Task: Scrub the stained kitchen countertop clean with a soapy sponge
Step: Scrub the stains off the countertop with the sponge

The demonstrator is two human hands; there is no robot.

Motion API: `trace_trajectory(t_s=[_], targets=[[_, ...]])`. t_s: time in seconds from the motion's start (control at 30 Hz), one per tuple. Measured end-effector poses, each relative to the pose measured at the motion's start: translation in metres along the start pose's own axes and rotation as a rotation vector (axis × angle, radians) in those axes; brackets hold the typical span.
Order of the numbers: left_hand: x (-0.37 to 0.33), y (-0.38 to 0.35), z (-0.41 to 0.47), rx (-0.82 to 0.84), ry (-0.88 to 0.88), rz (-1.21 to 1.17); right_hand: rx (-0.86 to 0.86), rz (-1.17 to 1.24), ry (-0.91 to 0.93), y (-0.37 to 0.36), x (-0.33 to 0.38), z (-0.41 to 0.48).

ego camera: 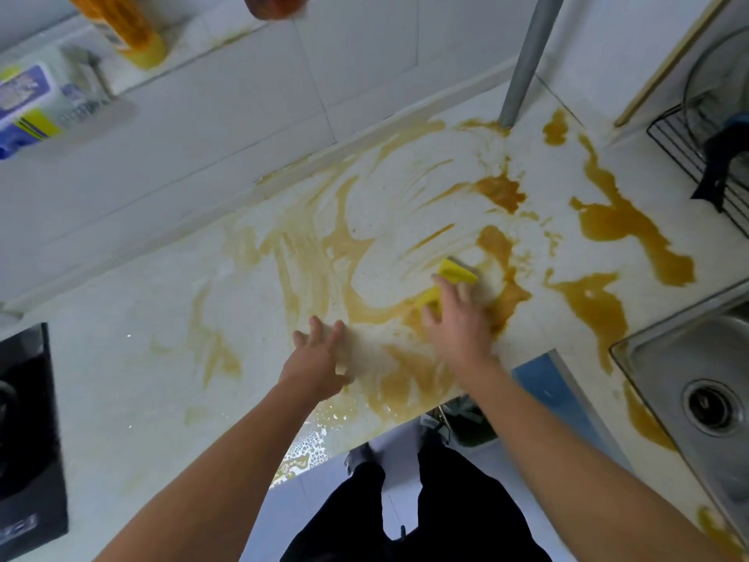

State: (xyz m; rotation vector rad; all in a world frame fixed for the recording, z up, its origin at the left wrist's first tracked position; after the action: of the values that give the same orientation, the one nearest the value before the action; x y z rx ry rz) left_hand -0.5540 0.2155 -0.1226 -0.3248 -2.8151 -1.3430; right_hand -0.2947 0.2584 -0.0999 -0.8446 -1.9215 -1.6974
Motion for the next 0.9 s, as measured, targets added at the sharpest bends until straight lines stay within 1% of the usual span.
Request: trace_trajectory(t_s=[0.03, 0.07, 0.1, 0.13, 0.17, 0.23, 0.33, 0.43, 0.5, 0.53, 0.57, 0.63, 0.67, 0.73, 0.8, 0.83, 0.87, 0.9], targets=[[-0.002, 0.002, -0.002, -0.003, -0.007, 0.006, -0.047, -0.04, -0.037, 0.013, -0.013, 0.01], [-0.007, 0.0, -0.004, 0.005, -0.02, 0.012, -0.03, -0.076, -0.094, 0.019, -0.022, 0.019], [-0.013, -0.003, -0.008, 0.029, -0.037, 0.016, 0.038, -0.116, -0.137, 0.017, -0.028, 0.024], [-0.019, -0.009, -0.013, 0.061, -0.056, 0.016, 0.133, -0.165, -0.142, 0.01, -0.027, 0.028], [-0.026, -0.014, -0.018, 0.09, -0.07, 0.011, 0.237, -0.22, -0.096, -0.003, -0.02, 0.029], [-0.031, -0.02, -0.029, 0.142, -0.088, 0.002, 0.395, -0.295, 0.085, -0.03, 0.013, 0.023], [-0.032, -0.021, -0.036, 0.204, -0.116, 0.008, 0.485, -0.315, 0.336, -0.066, 0.061, -0.005], [-0.027, -0.018, -0.035, 0.27, -0.16, 0.031, 0.538, -0.345, 0.493, -0.093, 0.072, -0.028], [-0.026, -0.016, -0.033, 0.314, -0.191, 0.097, 0.495, -0.304, 0.555, -0.079, 0.06, -0.028], [-0.026, -0.015, -0.031, 0.33, -0.208, 0.139, 0.43, -0.296, 0.559, -0.065, 0.047, -0.023], [-0.027, -0.012, -0.028, 0.34, -0.227, 0.169, 0.378, -0.321, 0.52, -0.049, 0.026, -0.015], [-0.026, -0.008, -0.026, 0.369, -0.243, 0.17, 0.252, -0.369, 0.386, -0.016, -0.02, 0.001], [-0.025, -0.008, -0.026, 0.375, -0.246, 0.156, 0.178, -0.371, 0.291, 0.001, -0.039, 0.009], [-0.025, -0.01, -0.028, 0.376, -0.246, 0.129, 0.059, -0.319, 0.088, 0.025, -0.064, 0.019], [-0.025, -0.014, -0.032, 0.353, -0.234, 0.09, -0.056, -0.187, -0.052, 0.033, -0.06, 0.02], [-0.025, -0.015, -0.033, 0.339, -0.228, 0.064, -0.093, -0.121, -0.09, 0.03, -0.049, 0.017], [-0.026, -0.015, -0.034, 0.322, -0.22, 0.034, -0.097, -0.059, -0.095, 0.02, -0.038, 0.013], [-0.025, -0.014, -0.034, 0.308, -0.206, 0.001, -0.06, -0.004, -0.061, 0.003, -0.024, 0.006]])
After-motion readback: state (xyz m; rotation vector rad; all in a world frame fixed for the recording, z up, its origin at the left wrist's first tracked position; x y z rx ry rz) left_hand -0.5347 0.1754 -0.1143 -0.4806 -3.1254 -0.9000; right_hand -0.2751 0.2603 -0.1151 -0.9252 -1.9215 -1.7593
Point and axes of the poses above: each hand's wrist, its own z-axis towards the middle knuckle, its own y-axis out of the back of the hand, x = y × z, the point moved 6 cm from there along z, towards the middle knuckle, and after that the axes turned 14 degrees about z, right-handed, at the moved point
